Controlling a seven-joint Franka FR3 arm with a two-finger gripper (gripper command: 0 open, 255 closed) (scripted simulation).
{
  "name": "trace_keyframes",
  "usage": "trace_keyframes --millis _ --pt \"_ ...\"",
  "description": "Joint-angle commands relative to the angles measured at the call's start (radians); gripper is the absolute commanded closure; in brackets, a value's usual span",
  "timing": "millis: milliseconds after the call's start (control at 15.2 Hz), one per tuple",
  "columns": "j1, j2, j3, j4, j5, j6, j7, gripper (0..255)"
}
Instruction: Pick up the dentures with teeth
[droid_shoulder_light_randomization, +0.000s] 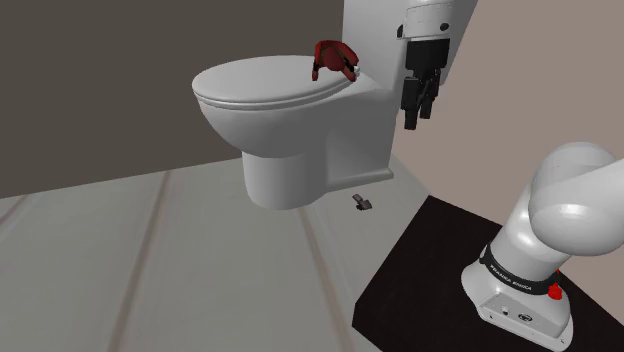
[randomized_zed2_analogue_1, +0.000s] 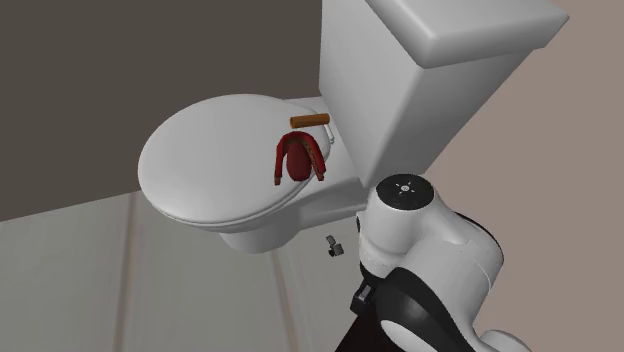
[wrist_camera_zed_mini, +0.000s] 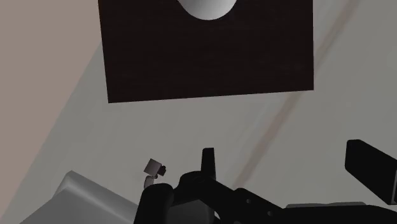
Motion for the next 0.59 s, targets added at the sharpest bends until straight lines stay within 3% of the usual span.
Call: trace_keyframes --millis 0,528 --pt "0.000 0.000 0.000 0.000 0.000 0.000 0.000 0" --pt "-0.040 0.226 -0.012 0.204 -0.016 0.132 0.068 0"
